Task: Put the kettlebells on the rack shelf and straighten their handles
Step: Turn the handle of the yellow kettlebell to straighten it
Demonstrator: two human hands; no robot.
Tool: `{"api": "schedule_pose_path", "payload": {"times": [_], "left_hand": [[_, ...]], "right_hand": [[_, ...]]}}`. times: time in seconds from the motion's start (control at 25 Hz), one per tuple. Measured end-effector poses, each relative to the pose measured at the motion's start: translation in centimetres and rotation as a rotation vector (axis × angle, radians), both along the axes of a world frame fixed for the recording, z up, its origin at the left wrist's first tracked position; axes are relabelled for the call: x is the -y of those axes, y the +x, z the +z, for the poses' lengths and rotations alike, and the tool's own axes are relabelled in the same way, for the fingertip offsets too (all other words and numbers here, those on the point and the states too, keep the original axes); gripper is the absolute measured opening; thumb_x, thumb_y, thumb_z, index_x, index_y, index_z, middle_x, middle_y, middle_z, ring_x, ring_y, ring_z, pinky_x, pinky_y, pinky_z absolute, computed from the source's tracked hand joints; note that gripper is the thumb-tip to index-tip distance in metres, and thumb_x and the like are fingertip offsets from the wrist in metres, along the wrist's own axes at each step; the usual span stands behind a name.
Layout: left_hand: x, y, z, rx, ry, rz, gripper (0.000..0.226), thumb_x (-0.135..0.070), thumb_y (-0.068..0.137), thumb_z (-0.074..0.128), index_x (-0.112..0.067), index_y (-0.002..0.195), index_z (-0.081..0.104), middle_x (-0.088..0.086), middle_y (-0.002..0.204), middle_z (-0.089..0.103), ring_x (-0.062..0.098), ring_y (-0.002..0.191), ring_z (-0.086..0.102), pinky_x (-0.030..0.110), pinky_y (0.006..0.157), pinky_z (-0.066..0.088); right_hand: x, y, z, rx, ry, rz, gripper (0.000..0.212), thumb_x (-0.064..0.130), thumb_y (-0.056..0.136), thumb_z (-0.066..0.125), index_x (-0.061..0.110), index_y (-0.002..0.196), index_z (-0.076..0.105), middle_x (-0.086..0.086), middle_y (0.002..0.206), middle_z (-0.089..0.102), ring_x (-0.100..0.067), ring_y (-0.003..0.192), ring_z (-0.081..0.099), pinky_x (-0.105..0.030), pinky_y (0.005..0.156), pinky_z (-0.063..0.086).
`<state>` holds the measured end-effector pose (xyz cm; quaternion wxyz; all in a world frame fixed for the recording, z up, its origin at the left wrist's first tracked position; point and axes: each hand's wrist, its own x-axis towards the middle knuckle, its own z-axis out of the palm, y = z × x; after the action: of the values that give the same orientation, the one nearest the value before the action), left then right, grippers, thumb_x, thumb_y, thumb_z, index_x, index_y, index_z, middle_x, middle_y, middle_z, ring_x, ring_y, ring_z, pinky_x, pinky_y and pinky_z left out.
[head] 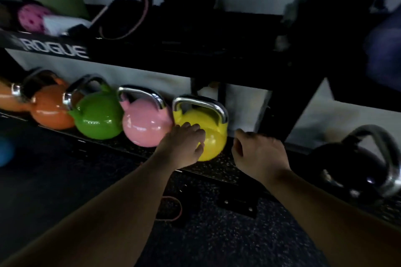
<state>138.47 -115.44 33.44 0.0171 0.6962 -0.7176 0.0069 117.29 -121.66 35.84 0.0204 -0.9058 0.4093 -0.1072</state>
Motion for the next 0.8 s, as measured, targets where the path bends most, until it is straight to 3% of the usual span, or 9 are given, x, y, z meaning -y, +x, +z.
{"api": "schedule_pose_path", "payload": {"times": [0.16,0.36,0.56,0.68,0.8], "left_hand": [[-0.5,6.5,0.7,-0.022,-0.057,0.145,0.041,-0.043,0.098,0.044,-0.016,0.127,0.052,0.007,0.127,0.054,0.030,0.105,0.059,0.043,0.085,0.050],[3.8,7.4,0.3,-0.155,-0.116,0.304,0.050,-0.047,0.099,0.041,-0.012,0.134,0.044,0.015,0.134,0.046,0.036,0.112,0.057,0.047,0.085,0.052],[6.7,7.1,-0.4,-0.469,-0.177,0.517,0.063,-0.051,0.096,0.048,-0.014,0.145,0.031,0.019,0.133,0.045,0.044,0.115,0.057,0.049,0.083,0.051],[7.8,6.5,-1.1,-0.718,-0.174,0.610,0.072,-0.049,0.096,0.052,-0.013,0.150,0.020,0.022,0.138,0.038,0.047,0.121,0.053,0.052,0.093,0.050],[8.1,5.9,-2.4,-0.960,-0.294,0.630,0.063,-0.040,0.096,0.057,-0.008,0.143,0.029,0.019,0.140,0.033,0.044,0.118,0.055,0.047,0.096,0.049]], "right_hand": [[0.2,6.7,-1.1,0.038,0.061,-0.102,0.039,0.040,0.092,0.045,0.019,0.125,0.050,-0.006,0.102,0.066,-0.027,0.091,0.063,-0.034,0.068,0.050],[5.1,11.5,-2.2,0.114,-0.004,-0.245,0.061,0.050,0.093,0.047,0.011,0.139,0.038,-0.019,0.127,0.048,-0.038,0.110,0.050,-0.043,0.081,0.046],[7.5,15.3,-3.7,0.012,0.223,-0.270,0.073,0.060,0.096,0.036,0.015,0.152,0.023,-0.021,0.151,0.035,-0.043,0.128,0.040,-0.049,0.096,0.040],[7.9,15.6,-4.4,0.099,0.256,-0.298,0.077,0.064,0.094,0.036,0.019,0.154,0.020,-0.017,0.155,0.034,-0.041,0.133,0.038,-0.048,0.100,0.040],[7.7,15.5,-4.4,0.200,0.287,-0.278,0.077,0.065,0.092,0.041,0.022,0.153,0.024,-0.016,0.152,0.039,-0.040,0.133,0.040,-0.048,0.099,0.044]]}}
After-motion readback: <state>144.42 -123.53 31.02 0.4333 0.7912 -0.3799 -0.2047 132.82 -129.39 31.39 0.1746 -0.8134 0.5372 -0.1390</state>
